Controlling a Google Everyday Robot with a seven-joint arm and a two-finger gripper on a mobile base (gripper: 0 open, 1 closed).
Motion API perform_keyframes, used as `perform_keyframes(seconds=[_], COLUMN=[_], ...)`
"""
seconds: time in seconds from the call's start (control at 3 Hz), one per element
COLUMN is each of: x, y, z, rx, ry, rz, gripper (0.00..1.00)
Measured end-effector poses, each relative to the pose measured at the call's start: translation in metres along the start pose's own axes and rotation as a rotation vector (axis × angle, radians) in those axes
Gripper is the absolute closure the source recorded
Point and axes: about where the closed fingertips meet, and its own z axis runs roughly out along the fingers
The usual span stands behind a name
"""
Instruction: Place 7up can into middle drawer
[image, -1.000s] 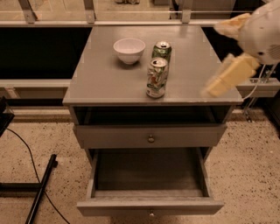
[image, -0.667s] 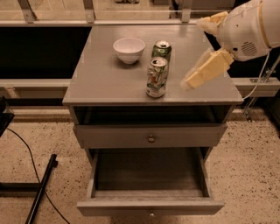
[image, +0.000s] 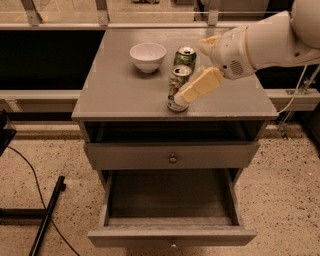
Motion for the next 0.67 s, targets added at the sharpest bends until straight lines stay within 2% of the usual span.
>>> perform_keyframes(seconds=[0.33, 0.67], x=[0.003, 0.004], y=[-0.005, -0.007], z=[0.025, 0.038], rx=[-0.027, -0.023], ry=[-0.057, -0.12], rz=[0.037, 0.043], gripper=[0.0, 0.0])
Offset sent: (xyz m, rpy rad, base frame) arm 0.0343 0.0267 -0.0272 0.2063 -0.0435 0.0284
